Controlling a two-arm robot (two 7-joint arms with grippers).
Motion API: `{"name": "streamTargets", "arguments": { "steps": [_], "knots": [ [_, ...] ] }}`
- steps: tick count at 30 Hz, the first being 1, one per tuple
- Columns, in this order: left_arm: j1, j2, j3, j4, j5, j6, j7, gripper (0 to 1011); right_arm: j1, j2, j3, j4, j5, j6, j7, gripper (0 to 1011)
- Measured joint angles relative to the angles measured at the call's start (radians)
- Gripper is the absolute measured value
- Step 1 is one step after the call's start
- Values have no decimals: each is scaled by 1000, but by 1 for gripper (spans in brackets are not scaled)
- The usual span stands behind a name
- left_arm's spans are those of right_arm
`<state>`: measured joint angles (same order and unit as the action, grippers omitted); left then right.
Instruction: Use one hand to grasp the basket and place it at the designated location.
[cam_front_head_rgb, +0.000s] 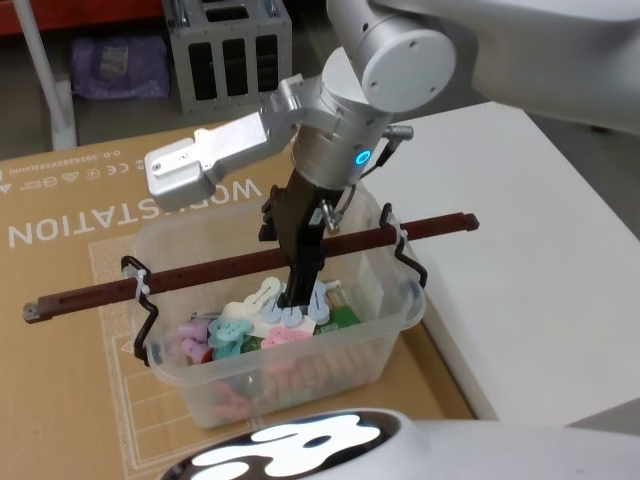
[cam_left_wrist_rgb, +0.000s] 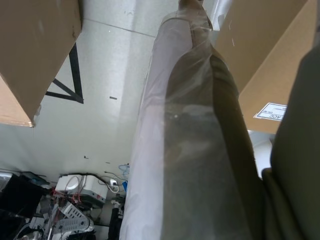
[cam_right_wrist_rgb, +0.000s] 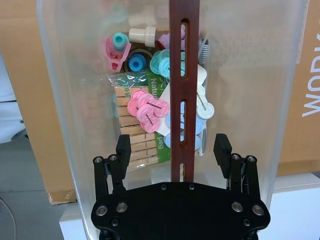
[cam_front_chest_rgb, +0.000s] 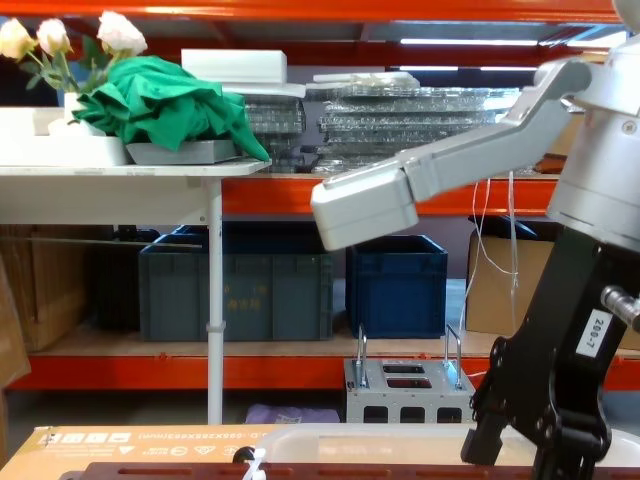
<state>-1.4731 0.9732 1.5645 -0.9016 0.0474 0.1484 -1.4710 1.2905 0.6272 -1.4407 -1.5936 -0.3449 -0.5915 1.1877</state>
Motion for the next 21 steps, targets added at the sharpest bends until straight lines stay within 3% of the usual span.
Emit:
{"name": "streamTargets", "arguments": {
  "steps": [21],
  "knots": [
    [0,0,0,0,0,0,0,0,18,41,63,8,60,-2,-10,1000]
  ]
}}
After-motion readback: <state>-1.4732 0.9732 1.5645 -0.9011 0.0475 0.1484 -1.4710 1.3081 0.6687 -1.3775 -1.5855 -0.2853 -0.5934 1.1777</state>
